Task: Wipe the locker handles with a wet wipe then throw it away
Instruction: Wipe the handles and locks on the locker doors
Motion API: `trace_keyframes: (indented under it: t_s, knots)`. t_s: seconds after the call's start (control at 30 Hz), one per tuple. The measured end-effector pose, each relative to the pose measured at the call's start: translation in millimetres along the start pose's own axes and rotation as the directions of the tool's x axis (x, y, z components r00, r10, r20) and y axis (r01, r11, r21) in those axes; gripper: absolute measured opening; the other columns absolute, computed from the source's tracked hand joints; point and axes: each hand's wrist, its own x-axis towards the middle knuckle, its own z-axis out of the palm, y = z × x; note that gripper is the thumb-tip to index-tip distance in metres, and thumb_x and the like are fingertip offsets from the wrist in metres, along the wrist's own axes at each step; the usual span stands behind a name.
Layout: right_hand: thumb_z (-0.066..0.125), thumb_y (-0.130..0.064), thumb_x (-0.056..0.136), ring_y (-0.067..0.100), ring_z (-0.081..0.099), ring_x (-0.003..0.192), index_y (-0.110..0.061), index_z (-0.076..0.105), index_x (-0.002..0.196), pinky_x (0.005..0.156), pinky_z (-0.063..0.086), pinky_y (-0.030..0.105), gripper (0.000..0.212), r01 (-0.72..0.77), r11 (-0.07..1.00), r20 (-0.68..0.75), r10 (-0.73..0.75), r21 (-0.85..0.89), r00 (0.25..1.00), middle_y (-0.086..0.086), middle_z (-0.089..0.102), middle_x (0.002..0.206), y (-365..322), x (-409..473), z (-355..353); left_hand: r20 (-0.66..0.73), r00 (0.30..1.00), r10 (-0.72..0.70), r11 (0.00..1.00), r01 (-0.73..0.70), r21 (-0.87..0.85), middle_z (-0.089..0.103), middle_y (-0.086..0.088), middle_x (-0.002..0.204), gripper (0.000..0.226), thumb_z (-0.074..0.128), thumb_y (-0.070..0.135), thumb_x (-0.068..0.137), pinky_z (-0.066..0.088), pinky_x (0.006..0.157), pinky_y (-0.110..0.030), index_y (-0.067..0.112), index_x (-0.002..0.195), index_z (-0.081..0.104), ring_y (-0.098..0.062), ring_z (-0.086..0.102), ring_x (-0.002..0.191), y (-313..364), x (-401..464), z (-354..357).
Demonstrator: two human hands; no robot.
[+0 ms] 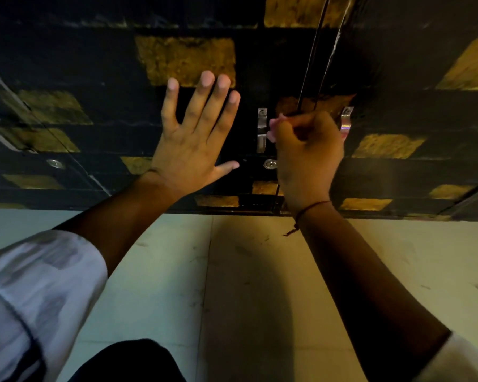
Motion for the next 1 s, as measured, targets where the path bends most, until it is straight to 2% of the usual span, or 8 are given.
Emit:
trace_keyframes:
  t_s: [0.07,0.13,0.2,0.3,0.47,0.63,0.83,1.0]
  knots:
    - [0.068,-0.016,0.094,0.015,0.072,0.092,-0.006,0.066,0.094,0.089,0.056,0.049,0.011,0.040,0.999,0.034,-0.041,0.027,0.999,0.004,0.073,0.092,-1,-6,-5,-0.007,1.000,0.005,1.000,-0.005,0.007,-0.006,-0.018,0.162,0.124,0.055,0.074,0.087,-0.018,0.117,-0.062,0.007,0.158,-0.022,-0.033,-0.024,0.154,-1,0,1]
    - [0.068,-0.012,0.094,0.014,0.070,0.095,-0.002,0.066,0.099,0.084,0.058,0.038,0.012,0.136,0.991,0.151,-0.133,-0.012,0.980,0.006,0.072,0.097,0,-16,-2,-0.008,1.000,0.007,1.000,-0.006,0.025,-0.002,-0.019,0.161,0.123,0.055,0.075,0.088,-0.012,0.118,-0.066,0.005,0.159,-0.017,-0.039,-0.002,0.152,0,1,-1]
    - [0.070,-0.015,0.093,0.012,0.068,0.087,-0.003,0.066,0.098,0.075,0.058,0.033,0.014,0.210,0.973,0.193,-0.189,-0.094,0.963,0.004,0.071,0.093,8,-21,-2,-0.002,1.000,0.004,0.999,-0.004,0.032,0.002,-0.021,0.160,0.118,0.054,0.076,0.088,0.002,0.117,-0.070,0.003,0.160,-0.005,-0.041,0.007,0.148,2,1,-2]
    - [0.069,-0.017,0.094,0.009,0.064,0.078,-0.006,0.066,0.097,0.067,0.055,0.032,0.012,0.240,0.957,0.176,-0.211,-0.163,0.961,0.001,0.070,0.090,24,-28,-9,0.007,1.000,-0.007,0.999,0.007,0.046,0.003,-0.022,0.159,0.112,0.054,0.075,0.089,0.010,0.114,-0.071,0.001,0.158,0.006,-0.042,0.009,0.147,2,1,-4]
    - [0.070,-0.015,0.092,0.016,0.060,0.084,-0.011,0.065,0.092,0.069,0.053,0.035,0.006,0.327,0.904,0.217,-0.273,-0.276,0.937,-0.001,0.065,0.090,40,-30,-2,0.027,1.000,-0.004,0.998,0.002,0.064,0.002,-0.024,0.158,0.111,0.054,0.073,0.090,0.010,0.114,-0.071,0.001,0.158,0.004,-0.043,0.008,0.146,6,1,-3]
    - [0.069,-0.018,0.091,0.009,0.049,0.075,-0.014,0.059,0.085,0.061,0.043,0.022,0.012,0.301,0.865,0.196,-0.240,-0.402,0.951,-0.001,0.056,0.083,49,-21,3,0.024,1.000,0.016,0.998,-0.017,0.053,0.002,-0.024,0.160,0.107,0.054,0.067,0.094,0.005,0.117,-0.067,0.001,0.159,0.001,-0.043,0.008,0.148,9,-6,0]
    - [0.068,-0.015,0.093,0.008,0.063,0.084,-0.007,0.062,0.099,0.071,0.054,0.024,0.011,0.126,0.968,0.021,-0.124,-0.217,0.992,0.001,0.066,0.095,44,-25,-7,0.021,1.000,0.017,0.999,-0.018,0.032,0.001,-0.024,0.160,0.104,0.056,0.062,0.094,-0.011,0.119,-0.061,0.001,0.160,0.003,-0.044,0.006,0.149,9,-5,-3]
    - [0.067,-0.017,0.095,0.006,0.067,0.096,-0.012,0.060,0.117,0.082,0.056,0.021,0.023,0.159,0.968,0.114,-0.139,-0.192,0.984,-0.004,0.070,0.105,19,-35,-15,-0.004,0.998,0.065,0.997,-0.066,-0.039,0.004,-0.024,0.162,0.099,0.058,0.053,0.095,-0.009,0.123,-0.057,0.000,0.159,0.005,-0.043,0.004,0.152,17,2,-13]
